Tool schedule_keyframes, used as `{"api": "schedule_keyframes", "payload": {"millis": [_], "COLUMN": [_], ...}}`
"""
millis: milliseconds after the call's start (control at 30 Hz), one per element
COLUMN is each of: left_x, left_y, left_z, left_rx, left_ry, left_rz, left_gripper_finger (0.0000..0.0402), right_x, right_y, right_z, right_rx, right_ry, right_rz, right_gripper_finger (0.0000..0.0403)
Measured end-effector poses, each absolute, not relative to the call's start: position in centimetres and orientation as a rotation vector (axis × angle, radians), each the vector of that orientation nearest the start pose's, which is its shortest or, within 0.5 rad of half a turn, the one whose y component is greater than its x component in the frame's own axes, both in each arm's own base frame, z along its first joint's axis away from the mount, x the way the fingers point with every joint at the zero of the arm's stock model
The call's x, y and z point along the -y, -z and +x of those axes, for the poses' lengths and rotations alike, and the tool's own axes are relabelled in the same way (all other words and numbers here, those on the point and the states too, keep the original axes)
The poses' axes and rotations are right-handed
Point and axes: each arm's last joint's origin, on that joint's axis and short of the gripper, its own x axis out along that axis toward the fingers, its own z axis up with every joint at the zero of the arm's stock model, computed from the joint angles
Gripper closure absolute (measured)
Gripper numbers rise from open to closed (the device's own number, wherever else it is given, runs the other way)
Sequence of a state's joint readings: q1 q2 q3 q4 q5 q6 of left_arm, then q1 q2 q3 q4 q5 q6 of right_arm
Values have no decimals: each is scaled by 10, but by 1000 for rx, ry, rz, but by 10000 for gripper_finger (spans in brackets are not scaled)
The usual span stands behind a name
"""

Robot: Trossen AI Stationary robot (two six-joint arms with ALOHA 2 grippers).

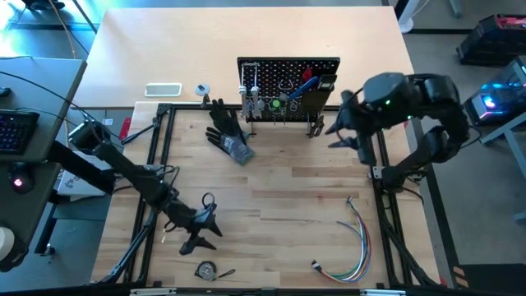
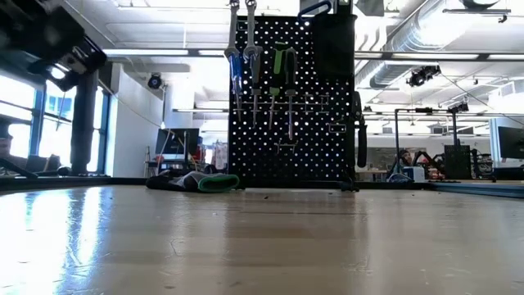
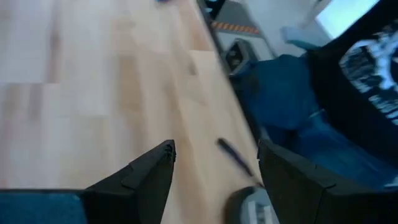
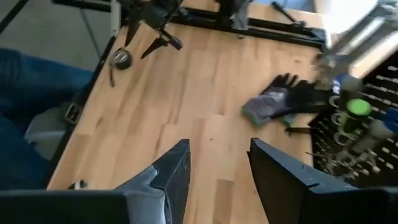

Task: Hang tools onto peg board
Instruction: Hang the gray measuring tape on the pegboard

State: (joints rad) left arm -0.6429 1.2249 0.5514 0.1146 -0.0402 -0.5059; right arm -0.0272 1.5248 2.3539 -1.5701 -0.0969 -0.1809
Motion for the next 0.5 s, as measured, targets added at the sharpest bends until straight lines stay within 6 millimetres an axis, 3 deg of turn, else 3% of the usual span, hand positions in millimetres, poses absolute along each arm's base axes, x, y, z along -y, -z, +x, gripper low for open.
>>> {"api": "schedule_keyframes", "payload": {"millis": [500], "left_x": [205], "left_y": [-166], "left_z": [202], "left_rx": [-785], "left_ry": [514], "left_rz": [-287], "left_gripper_finger": [179], "right_x": [-29], "right_y": [-513], "right_z": [227], "right_rx": [-763], "right_ry": [-232], "right_rz": [-168], "right_gripper_finger": [244]}}
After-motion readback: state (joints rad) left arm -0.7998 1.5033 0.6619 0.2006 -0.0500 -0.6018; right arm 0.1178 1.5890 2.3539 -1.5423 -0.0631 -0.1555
